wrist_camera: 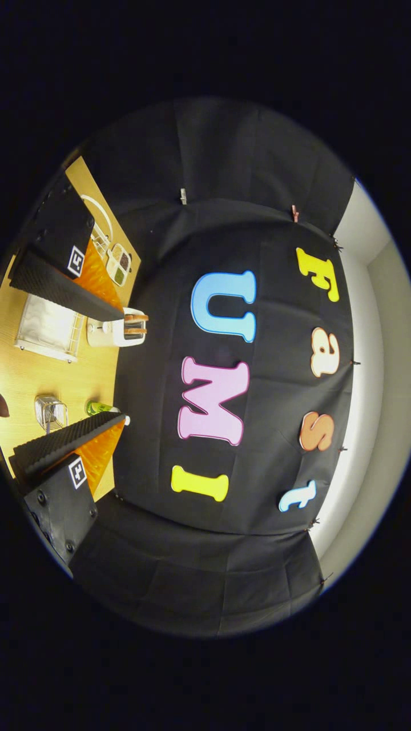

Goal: Take the plate from the dish rack, then take the spoon from the basket and place it into the plate.

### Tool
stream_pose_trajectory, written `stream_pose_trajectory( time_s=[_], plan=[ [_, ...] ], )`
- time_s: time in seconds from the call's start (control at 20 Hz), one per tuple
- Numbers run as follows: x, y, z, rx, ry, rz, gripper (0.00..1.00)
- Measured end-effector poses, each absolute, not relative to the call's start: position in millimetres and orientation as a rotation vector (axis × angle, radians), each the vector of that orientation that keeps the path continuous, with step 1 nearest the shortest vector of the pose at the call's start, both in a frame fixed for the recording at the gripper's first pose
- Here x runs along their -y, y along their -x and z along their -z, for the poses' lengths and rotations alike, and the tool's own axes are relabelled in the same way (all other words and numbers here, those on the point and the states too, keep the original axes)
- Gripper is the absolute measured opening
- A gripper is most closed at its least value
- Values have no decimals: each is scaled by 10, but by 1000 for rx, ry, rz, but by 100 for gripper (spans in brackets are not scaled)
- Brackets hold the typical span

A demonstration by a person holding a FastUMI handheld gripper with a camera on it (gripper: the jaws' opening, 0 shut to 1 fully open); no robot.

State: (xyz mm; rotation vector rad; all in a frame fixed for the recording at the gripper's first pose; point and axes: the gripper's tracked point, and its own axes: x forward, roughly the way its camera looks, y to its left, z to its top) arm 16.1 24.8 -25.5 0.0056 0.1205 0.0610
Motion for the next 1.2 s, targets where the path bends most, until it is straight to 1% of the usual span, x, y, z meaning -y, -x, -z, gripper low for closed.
stream_pose_trajectory(
  time_s=[0.1, 0.35, 0.55, 0.75, 0.95, 1.15, 1.2],
  plan=[
    [-465, -235, 361, -196, -8, -106, 97],
    [-1024, -367, 824, -453, -107, -223, 98],
    [-1417, -515, 1208, -630, -168, -249, 98],
    [-1637, -766, 1620, -745, -158, -222, 96],
    [-1762, -963, 2073, -865, -124, -169, 90],
    [-1809, -1079, 2408, -939, -77, -106, 78],
    [-1799, -1102, 2476, -950, -60, -83, 73]
  ],
)
